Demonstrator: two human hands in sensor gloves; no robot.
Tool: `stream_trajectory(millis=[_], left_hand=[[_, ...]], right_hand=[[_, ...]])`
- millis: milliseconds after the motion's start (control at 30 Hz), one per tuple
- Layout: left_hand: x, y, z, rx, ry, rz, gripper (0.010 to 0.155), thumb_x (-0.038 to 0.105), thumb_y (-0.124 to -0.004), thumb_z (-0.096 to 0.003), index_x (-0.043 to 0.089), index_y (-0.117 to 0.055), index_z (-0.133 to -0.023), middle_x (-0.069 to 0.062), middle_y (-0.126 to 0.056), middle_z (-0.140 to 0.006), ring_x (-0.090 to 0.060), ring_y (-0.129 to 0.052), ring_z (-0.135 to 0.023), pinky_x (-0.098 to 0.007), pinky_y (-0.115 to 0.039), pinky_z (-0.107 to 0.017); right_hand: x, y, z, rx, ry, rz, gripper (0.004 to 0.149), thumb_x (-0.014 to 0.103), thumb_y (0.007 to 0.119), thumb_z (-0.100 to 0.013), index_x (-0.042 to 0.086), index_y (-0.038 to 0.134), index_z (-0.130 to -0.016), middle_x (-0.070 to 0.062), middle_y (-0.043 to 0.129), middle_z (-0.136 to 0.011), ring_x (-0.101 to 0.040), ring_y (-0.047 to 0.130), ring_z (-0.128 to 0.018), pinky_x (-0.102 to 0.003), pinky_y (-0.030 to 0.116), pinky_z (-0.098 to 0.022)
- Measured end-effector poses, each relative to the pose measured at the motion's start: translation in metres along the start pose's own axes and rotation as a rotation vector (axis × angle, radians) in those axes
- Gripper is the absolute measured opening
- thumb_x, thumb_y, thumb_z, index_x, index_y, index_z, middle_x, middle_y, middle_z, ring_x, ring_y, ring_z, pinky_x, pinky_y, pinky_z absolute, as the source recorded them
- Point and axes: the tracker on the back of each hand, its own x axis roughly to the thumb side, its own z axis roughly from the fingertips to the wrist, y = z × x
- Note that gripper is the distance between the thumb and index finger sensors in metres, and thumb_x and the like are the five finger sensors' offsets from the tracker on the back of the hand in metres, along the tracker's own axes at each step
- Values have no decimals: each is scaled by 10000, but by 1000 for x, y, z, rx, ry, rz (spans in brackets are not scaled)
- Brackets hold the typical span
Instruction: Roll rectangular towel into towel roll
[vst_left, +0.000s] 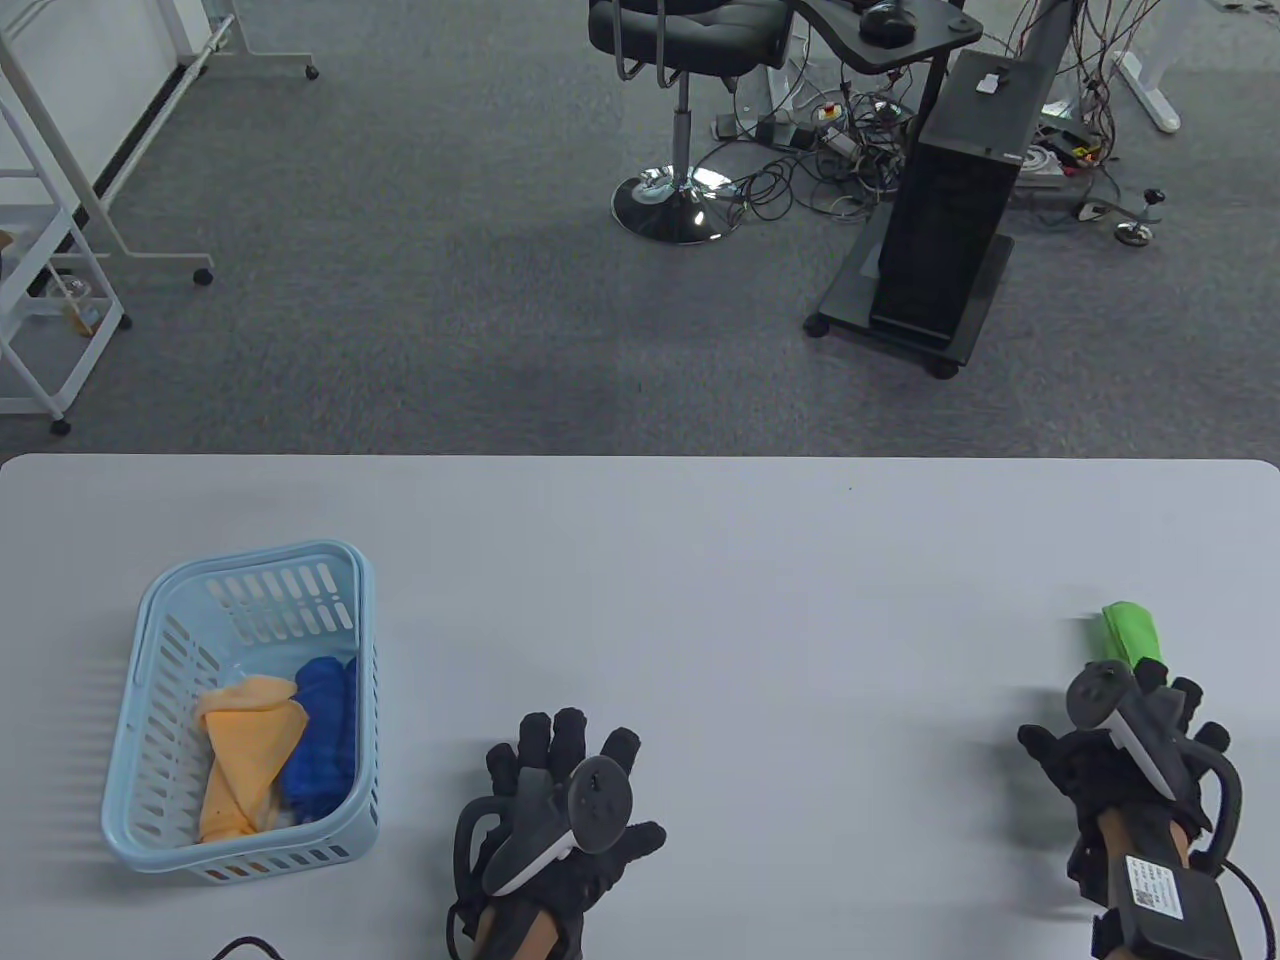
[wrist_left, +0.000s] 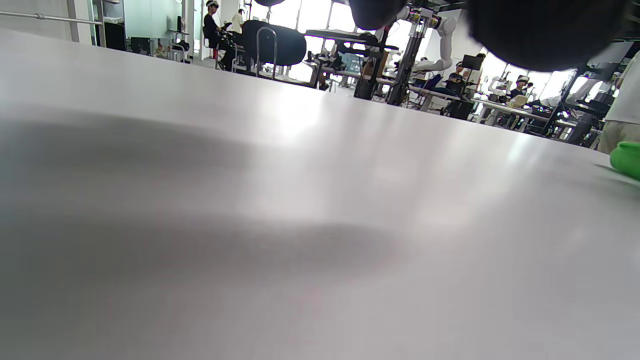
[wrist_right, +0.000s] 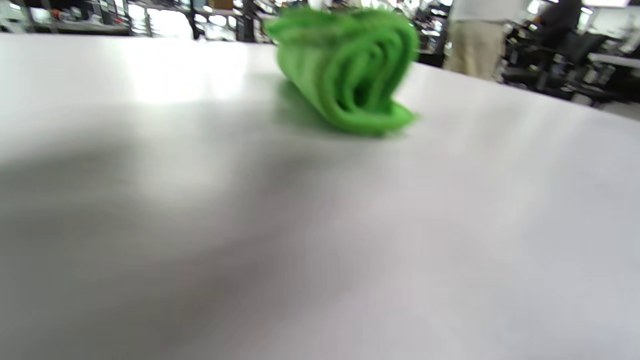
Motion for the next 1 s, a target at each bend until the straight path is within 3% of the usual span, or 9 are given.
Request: stream_trajectory(millis=[233, 500, 667, 1000], left_hand=[[1, -1, 0, 1, -11, -9, 914, 707, -694, -320, 388, -390, -1120, -173, -246, -1192, -511, -206, -1079, -749, -242, -683], [0, -5, 0, -20, -7, 6, 917, 713, -694, -319, 382, -400, -1121, -182, -297, -1190, -540, -234, -1080, -779, -279, -669], [1, -5, -1, -20, -10, 5, 919, 715, -695, -319, 381, -399, -1122, -182, -302, -1192, -533, -241, -1083, -782, -281, -667], [5, 0, 5, 39, -16, 75, 882, 680, -704, -334, 335, -476, -1112, -197, -417, -1174, -523, -396, -1081, -844, -377, -615]], right_hand=[[52, -27, 56, -104, -226, 19, 1030, 750, 591, -192, 315, 182, -1031, -63, -54, -1036, -360, -66, -957, -687, 50, -645], [99, -10, 121, -181, -459, 20, 1018, 778, 621, -171, 349, 309, -1040, -78, 62, -1077, -422, 11, -958, -732, 115, -625], [105, 11, 138, -118, -514, -8, 1046, 759, 667, -190, 320, 263, -1049, -112, 40, -1071, -431, -5, -954, -737, 150, -647], [105, 27, 139, -99, -589, -118, 1028, 735, 686, -196, 300, 302, -1045, -123, 123, -1081, -416, 98, -990, -713, 190, -664]])
